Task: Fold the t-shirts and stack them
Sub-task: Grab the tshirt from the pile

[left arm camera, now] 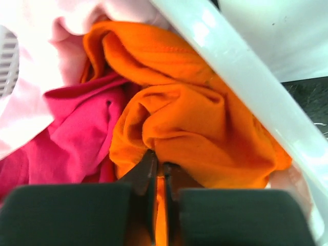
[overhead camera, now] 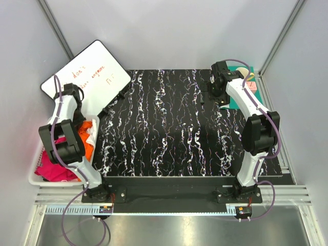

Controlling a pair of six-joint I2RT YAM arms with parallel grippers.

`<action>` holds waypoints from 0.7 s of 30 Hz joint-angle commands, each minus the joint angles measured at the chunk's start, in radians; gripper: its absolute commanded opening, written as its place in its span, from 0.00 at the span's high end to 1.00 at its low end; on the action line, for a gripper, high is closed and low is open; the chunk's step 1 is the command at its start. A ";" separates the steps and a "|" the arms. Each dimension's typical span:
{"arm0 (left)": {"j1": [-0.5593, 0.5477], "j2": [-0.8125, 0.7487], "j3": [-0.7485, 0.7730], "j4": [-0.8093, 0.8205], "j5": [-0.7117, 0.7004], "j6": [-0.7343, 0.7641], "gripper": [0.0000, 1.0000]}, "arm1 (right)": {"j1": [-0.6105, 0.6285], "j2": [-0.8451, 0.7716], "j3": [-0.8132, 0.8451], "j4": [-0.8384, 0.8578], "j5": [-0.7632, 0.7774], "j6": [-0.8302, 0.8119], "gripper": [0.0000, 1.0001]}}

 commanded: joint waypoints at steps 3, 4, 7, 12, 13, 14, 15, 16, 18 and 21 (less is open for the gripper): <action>0.008 -0.059 0.024 0.035 0.050 0.005 1.00 | 0.009 0.001 0.032 -0.012 -0.024 -0.005 0.00; 0.008 -0.082 0.019 0.042 0.061 0.005 1.00 | 0.011 0.000 0.032 -0.012 -0.023 -0.005 0.00; 0.007 -0.189 0.016 0.057 0.112 0.003 1.00 | 0.014 0.000 0.023 -0.011 -0.020 -0.006 0.00; 0.005 -0.360 -0.027 0.120 0.190 -0.015 1.00 | 0.017 0.003 0.022 -0.012 -0.015 -0.005 0.00; 0.007 -0.378 -0.035 0.124 0.190 -0.017 1.00 | 0.017 0.003 0.023 -0.012 -0.015 -0.005 0.00; 0.005 -0.412 -0.044 0.129 0.196 -0.013 1.00 | 0.019 0.006 0.025 -0.014 -0.015 -0.005 0.00; 0.005 -0.424 -0.044 0.134 0.198 -0.010 1.00 | 0.020 0.006 0.026 -0.014 -0.015 -0.005 0.00; 0.007 -0.441 -0.041 0.134 0.198 -0.009 1.00 | 0.020 0.004 0.029 -0.014 -0.015 -0.005 0.00; 0.005 -0.484 -0.024 0.132 0.198 -0.003 1.00 | 0.023 0.009 0.031 -0.014 -0.015 -0.005 0.00; 0.004 -0.499 -0.018 0.131 0.228 -0.038 1.00 | 0.026 0.009 0.028 -0.014 -0.017 -0.003 0.00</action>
